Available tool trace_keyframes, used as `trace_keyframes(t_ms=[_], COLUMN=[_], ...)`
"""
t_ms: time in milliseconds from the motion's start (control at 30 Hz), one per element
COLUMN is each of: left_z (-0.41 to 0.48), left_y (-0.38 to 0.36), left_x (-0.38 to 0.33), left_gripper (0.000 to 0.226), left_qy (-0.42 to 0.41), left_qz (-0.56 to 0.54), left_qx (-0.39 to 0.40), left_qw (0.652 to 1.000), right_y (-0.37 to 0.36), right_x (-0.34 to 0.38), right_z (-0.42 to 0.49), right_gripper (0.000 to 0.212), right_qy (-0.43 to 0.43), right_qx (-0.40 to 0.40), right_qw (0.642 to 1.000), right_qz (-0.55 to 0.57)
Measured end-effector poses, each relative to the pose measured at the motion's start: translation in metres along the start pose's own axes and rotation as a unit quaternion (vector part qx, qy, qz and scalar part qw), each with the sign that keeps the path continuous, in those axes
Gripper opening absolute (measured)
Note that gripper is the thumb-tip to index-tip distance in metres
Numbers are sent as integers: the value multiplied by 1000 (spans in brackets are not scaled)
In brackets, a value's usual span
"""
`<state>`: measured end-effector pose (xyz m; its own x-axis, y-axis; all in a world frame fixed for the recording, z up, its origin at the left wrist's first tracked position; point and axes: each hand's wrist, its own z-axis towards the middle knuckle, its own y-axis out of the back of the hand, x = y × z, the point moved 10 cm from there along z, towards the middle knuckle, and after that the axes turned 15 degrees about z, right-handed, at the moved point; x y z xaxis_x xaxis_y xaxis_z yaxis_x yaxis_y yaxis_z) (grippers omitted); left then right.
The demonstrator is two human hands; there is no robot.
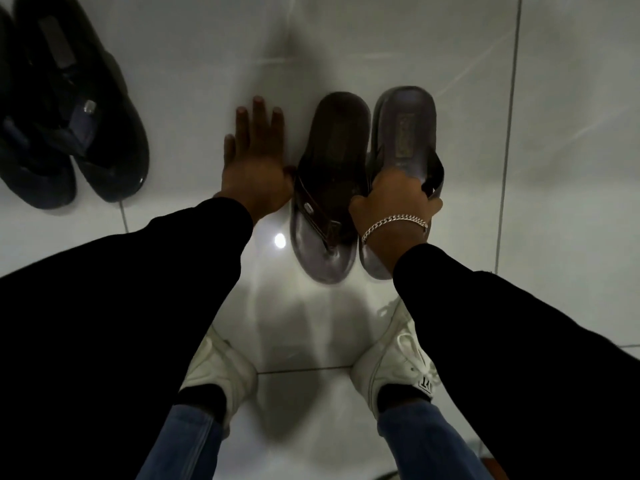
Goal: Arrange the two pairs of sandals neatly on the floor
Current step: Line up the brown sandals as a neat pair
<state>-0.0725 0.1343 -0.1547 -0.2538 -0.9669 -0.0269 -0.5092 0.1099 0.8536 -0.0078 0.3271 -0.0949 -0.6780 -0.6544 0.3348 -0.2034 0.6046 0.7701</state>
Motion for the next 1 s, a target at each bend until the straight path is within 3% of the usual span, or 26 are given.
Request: trace_keyframes(t_ms=[167, 367, 800, 1000], left_z=[19, 52, 90, 105], left_y=[7, 15, 44, 52], left_x=[-21, -55, -93, -107], left_gripper=[81, 85, 87, 86], left_qy=[-11, -8, 31, 12], left_qz=[-13, -22, -11, 3], left_qx=[0, 4, -86, -101], left_qw=[1000, 1000, 996, 995], right_y=[24, 63, 144, 166], right_x=[2, -4, -11, -17], right_z=[26, 72, 163, 181], right_gripper=[6, 8, 12, 19], right_qy=[33, 35, 64, 63], right_qx=[-26, -54, -117, -157], right_qw=[999, 998, 990, 983], right_qz=[4, -3, 44, 69])
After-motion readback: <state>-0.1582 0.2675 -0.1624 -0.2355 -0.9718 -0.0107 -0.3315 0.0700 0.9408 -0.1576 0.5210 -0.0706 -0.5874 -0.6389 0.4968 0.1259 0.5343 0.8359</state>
